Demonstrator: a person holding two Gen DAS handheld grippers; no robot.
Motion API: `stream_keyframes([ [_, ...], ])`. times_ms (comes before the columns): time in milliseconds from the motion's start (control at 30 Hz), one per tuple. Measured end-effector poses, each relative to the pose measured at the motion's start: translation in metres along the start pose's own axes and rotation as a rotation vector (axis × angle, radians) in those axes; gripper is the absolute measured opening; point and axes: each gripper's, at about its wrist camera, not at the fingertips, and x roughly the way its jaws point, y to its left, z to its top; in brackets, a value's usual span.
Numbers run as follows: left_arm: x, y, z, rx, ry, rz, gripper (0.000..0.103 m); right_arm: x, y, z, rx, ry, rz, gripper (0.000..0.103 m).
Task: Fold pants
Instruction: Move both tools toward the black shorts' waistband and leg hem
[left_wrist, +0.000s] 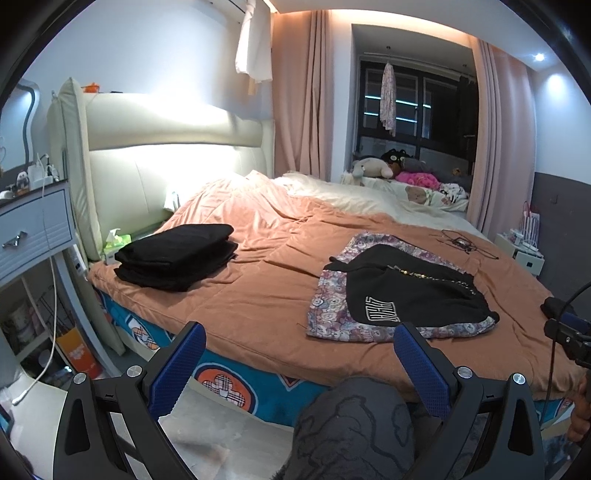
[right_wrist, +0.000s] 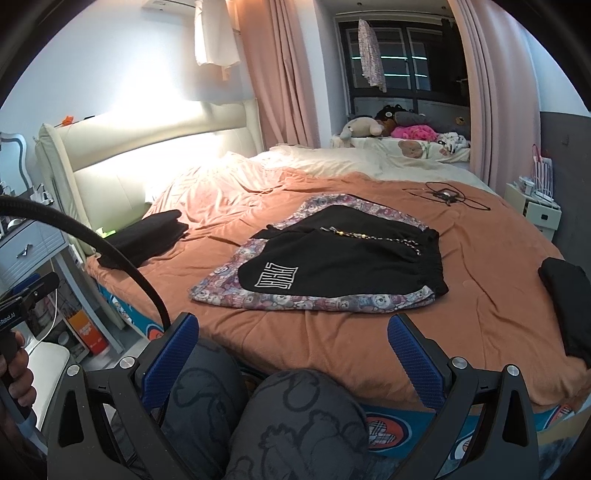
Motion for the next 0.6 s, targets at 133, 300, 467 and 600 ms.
stream_keyframes([
  [133, 0.018, 0.001, 0.003, 0.001, 0.022, -0.01, 0.103, 0.012, -0.006, 0.005, 0.012, 0.006, -0.007, 0.103],
  [300, 0.044, 0.001, 0.006, -0.003, 0.055, -0.017, 0.103, 0.03, -0.018, 0.009, 0.043, 0.028, -0.018, 0.103],
  [467, 0.066, 0.003, 0.004, -0.009, 0.087, -0.02, 0.101, 0.049, -0.031, 0.014, 0.068, 0.045, -0.03, 0.103],
  [600, 0.089, 0.008, 0.0, -0.031, 0.143, -0.021, 0.097, 0.063, -0.043, 0.017, 0.097, 0.062, -0.037, 0.103],
])
